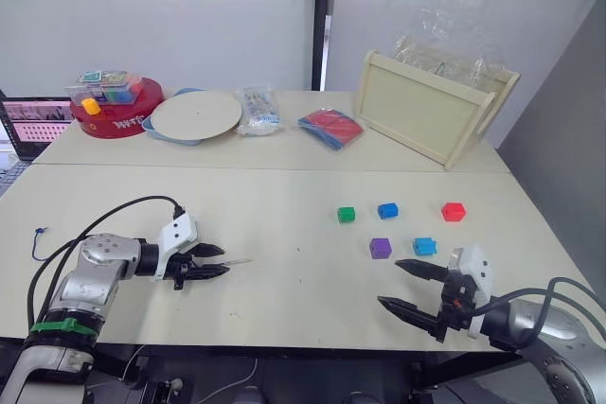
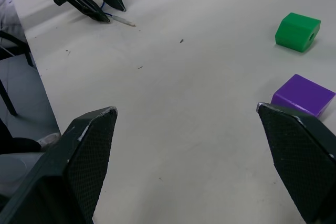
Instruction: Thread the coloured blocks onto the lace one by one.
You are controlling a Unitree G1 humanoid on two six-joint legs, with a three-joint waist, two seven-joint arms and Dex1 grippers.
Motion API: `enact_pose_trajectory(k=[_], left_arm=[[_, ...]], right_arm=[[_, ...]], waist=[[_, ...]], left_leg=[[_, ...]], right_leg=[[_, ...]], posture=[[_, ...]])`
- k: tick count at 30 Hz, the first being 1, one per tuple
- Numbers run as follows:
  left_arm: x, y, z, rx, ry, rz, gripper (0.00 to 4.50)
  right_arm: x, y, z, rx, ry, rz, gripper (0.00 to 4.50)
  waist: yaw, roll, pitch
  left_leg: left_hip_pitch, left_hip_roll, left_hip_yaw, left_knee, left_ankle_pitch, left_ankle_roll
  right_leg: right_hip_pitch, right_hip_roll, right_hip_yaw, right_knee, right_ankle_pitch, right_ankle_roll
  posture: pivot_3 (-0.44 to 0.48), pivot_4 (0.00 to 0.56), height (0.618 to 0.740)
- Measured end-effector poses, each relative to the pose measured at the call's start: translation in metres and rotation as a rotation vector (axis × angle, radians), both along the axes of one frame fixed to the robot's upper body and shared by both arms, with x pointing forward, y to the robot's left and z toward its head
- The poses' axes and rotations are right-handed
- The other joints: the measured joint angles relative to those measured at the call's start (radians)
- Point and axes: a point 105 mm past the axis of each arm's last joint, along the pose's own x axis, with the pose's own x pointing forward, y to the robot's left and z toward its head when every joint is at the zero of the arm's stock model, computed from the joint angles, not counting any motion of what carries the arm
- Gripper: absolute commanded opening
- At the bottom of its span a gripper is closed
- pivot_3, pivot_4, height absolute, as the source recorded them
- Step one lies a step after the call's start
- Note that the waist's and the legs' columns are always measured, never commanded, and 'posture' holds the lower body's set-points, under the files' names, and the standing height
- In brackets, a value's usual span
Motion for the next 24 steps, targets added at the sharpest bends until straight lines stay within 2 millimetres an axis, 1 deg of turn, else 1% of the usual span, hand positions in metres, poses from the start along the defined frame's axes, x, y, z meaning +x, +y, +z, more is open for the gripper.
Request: enact_pose_trajectory(k=[1, 4, 8, 9, 14, 18, 24], left_arm=[[0.0, -0.001, -0.001, -0.009, -0.003, -0.001, 2.25], [0.0, -0.004, -0.003, -0.038, -0.003, -0.004, 1.48], [0.0, -0.01, -0.006, -0.096, 0.011, -0.008, 0.1], [0.0, -0.012, -0.007, -0.11, 0.016, -0.009, 0.02], [-0.001, -0.017, -0.011, -0.159, 0.039, -0.018, 0.02], [-0.001, -0.018, -0.009, -0.187, 0.043, -0.015, 0.02], [-0.001, -0.017, -0.007, -0.156, 0.048, -0.023, 0.02]], right_arm=[[0.0, -0.001, 0.001, 0.0, -0.003, -0.003, 4.5], [0.001, -0.003, 0.003, -0.006, -0.012, -0.007, 4.5], [0.003, -0.004, 0.006, -0.014, -0.024, -0.005, 4.5], [0.003, -0.004, 0.006, -0.014, -0.025, -0.005, 4.5], [0.004, -0.005, 0.008, -0.02, -0.029, -0.004, 4.5], [0.004, -0.005, 0.008, -0.022, -0.028, -0.004, 4.5], [0.006, -0.007, 0.009, -0.024, -0.034, -0.024, 4.5]], waist=[[0.0, 0.0, 0.0], [0.001, 0.0, 0.0], [0.002, 0.0, 0.0], [0.002, 0.0, 0.0], [0.003, 0.0, 0.0], [0.003, 0.0, 0.0], [0.002, 0.0, 0.0]], left_leg=[[0.0, 0.0, 0.0, 0.0, 0.0, 0.0], [0.001, 0.0, 0.0, 0.0, 0.0, 0.0], [0.001, 0.0, 0.0, 0.0, 0.0, 0.0], [0.001, 0.0, 0.0, 0.0, 0.0, 0.0], [0.001, 0.0, 0.0, 0.0, 0.0, 0.0], [0.001, 0.0, 0.0, 0.0, 0.0, 0.0], [0.0, 0.0, 0.0, 0.0, 0.0, 0.0]], right_leg=[[0.0, 0.0, 0.0, 0.0, 0.0, 0.0], [0.001, 0.0, 0.0, 0.0, 0.0, 0.0], [0.001, 0.0, 0.0, 0.0, 0.0, 0.0], [0.001, 0.0, 0.0, 0.0, 0.0, 0.0], [0.001, 0.0, 0.0, 0.0, 0.0, 0.0], [0.001, 0.0, 0.0, 0.0, 0.0, 0.0], [0.001, 0.0, 0.0, 0.0, 0.0, 0.0]], posture=[[0.0, 0.15, 0.74], [0.0, 0.15, 0.74], [0.0, 0.15, 0.74], [0.0, 0.15, 0.74], [0.0, 0.15, 0.74], [0.0, 0.15, 0.74], [0.0, 0.15, 0.74]])
